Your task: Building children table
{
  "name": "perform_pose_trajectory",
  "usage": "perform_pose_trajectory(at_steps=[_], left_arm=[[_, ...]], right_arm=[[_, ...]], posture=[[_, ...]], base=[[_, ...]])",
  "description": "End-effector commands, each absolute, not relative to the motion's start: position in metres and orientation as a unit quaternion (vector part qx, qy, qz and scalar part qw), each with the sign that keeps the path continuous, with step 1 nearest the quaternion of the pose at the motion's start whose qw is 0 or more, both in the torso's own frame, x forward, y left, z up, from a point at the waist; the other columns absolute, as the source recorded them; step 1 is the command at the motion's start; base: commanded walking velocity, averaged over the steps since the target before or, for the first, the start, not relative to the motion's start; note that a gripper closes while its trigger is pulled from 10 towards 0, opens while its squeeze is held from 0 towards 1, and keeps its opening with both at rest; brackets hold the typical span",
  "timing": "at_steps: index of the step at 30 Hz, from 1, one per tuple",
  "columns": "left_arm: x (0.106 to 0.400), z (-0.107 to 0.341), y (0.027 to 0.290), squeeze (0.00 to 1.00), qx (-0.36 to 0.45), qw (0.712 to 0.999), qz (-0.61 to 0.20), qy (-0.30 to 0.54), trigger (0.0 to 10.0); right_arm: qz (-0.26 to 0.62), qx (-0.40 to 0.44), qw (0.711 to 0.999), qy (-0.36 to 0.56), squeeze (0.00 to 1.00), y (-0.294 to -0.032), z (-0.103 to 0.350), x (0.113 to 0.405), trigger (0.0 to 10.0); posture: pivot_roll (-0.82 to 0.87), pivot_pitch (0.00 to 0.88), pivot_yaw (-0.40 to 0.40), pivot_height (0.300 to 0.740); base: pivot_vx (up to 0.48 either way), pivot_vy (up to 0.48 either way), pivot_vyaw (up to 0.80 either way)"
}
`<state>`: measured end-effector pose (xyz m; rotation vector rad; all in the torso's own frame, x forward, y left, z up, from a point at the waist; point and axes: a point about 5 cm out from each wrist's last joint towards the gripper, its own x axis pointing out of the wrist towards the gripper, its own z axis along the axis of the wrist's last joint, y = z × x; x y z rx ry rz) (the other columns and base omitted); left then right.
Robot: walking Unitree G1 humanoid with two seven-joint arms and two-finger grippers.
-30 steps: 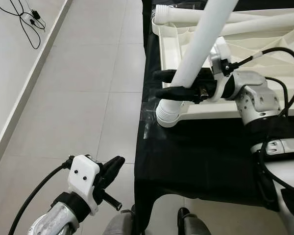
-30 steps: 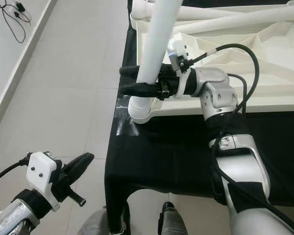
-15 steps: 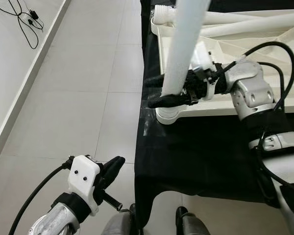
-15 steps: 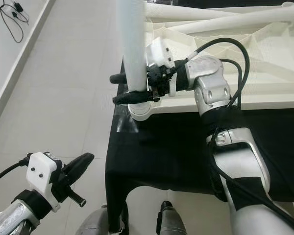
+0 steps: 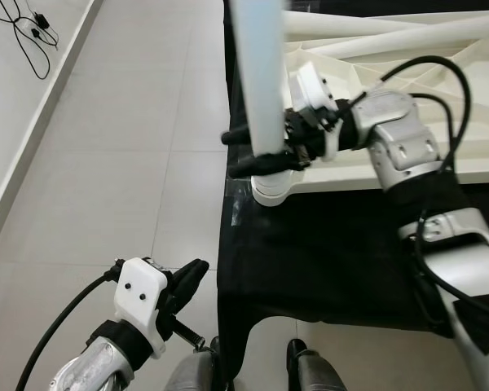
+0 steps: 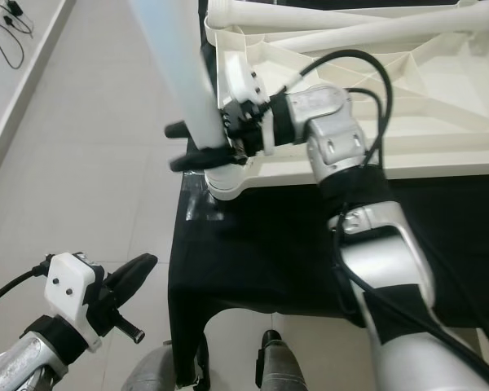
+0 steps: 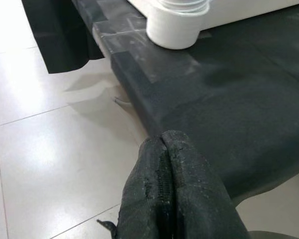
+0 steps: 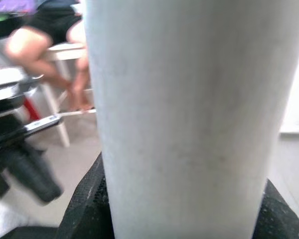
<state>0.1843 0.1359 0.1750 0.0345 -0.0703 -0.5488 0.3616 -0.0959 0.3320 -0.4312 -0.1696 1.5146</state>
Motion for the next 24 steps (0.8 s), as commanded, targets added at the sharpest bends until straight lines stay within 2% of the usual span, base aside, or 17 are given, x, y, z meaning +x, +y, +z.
perform_pose_trajectory(at_steps=[1,2,4,6,8,9,10,11,12,14,16,18,24], left_arm=[[0.182,0.168,0.136,0.0,0.017,0.963,-0.267,-0.02,10.0],[0.182,0.168,0.136,0.0,0.017,0.963,-0.267,-0.02,10.0],[0.181,0.167,0.135,0.0,0.016,0.963,-0.267,-0.021,10.0],[0.181,0.167,0.135,0.0,0.016,0.963,-0.267,-0.021,10.0],[0.181,0.166,0.135,0.0,0.016,0.963,-0.267,-0.02,10.0],[0.181,0.166,0.135,0.0,0.016,0.963,-0.267,-0.02,10.0],[0.181,0.166,0.135,0.0,0.015,0.963,-0.267,-0.021,10.0],[0.181,0.166,0.135,0.0,0.015,0.963,-0.267,-0.021,10.0],[0.182,0.166,0.135,0.0,0.015,0.963,-0.267,-0.021,10.0],[0.182,0.166,0.135,0.0,0.015,0.963,-0.267,-0.021,10.0],[0.183,0.166,0.136,0.0,0.014,0.964,-0.265,-0.021,10.0],[0.184,0.166,0.138,0.0,0.015,0.964,-0.265,-0.021,10.0],[0.187,0.164,0.14,0.0,0.018,0.963,-0.269,-0.019,10.0]], right_arm=[[0.633,-0.161,0.756,-0.031,0.0,-0.095,0.302,0.372,10.0],[0.633,-0.161,0.756,-0.031,0.0,-0.095,0.302,0.372,10.0],[0.597,-0.141,0.789,-0.031,0.0,-0.099,0.295,0.375,10.0],[0.589,-0.135,0.796,-0.031,0.0,-0.1,0.294,0.376,10.0],[0.543,-0.122,0.83,-0.039,0.0,-0.106,0.282,0.376,10.0],[0.543,-0.122,0.83,-0.039,0.0,-0.106,0.282,0.376,10.0],[0.5,-0.097,0.86,-0.046,0.0,-0.11,0.271,0.373,10.0],[0.5,-0.097,0.86,-0.046,0.0,-0.11,0.271,0.373,10.0],[0.444,-0.07,0.892,-0.048,0.0,-0.116,0.255,0.366,10.0],[0.444,-0.07,0.892,-0.048,0.0,-0.116,0.255,0.366,10.0],[0.324,-0.011,0.945,-0.042,0.0,-0.126,0.222,0.342,10.0],[0.248,0.01,0.968,-0.031,0.0,-0.129,0.201,0.321,10.0],[0.148,0.012,0.988,-0.038,0.0,-0.126,0.196,0.307,10.0]], posture=[[0.07,0.399,0.033,0.74],[0.07,0.399,0.033,0.74],[0.07,0.396,0.029,0.74],[0.07,0.396,0.029,0.74],[0.05,0.39,0.018,0.74],[0.05,0.39,0.018,0.74],[0.04,0.39,0.006,0.74],[0.04,0.39,0.006,0.74],[0.04,0.394,0.006,0.74],[0.04,0.394,0.006,0.74],[0.03,0.403,0.022,0.74],[0.03,0.403,0.037,0.74],[0.03,0.395,0.05,0.74]], base=[[0.0,0.0,0.0],[0.0,0.0,0.0],[0.0,0.0,0.0],[0.0,0.0,0.0],[0.0,0.0,0.0],[0.0,0.0,0.0],[0.0,0.0,0.0],[0.0,0.0,0.0],[0.0,0.0,0.0],[0.0,0.0,0.0],[0.0,0.0,0.0],[0.0,0.0,0.0],[0.0,0.0,0.0]])
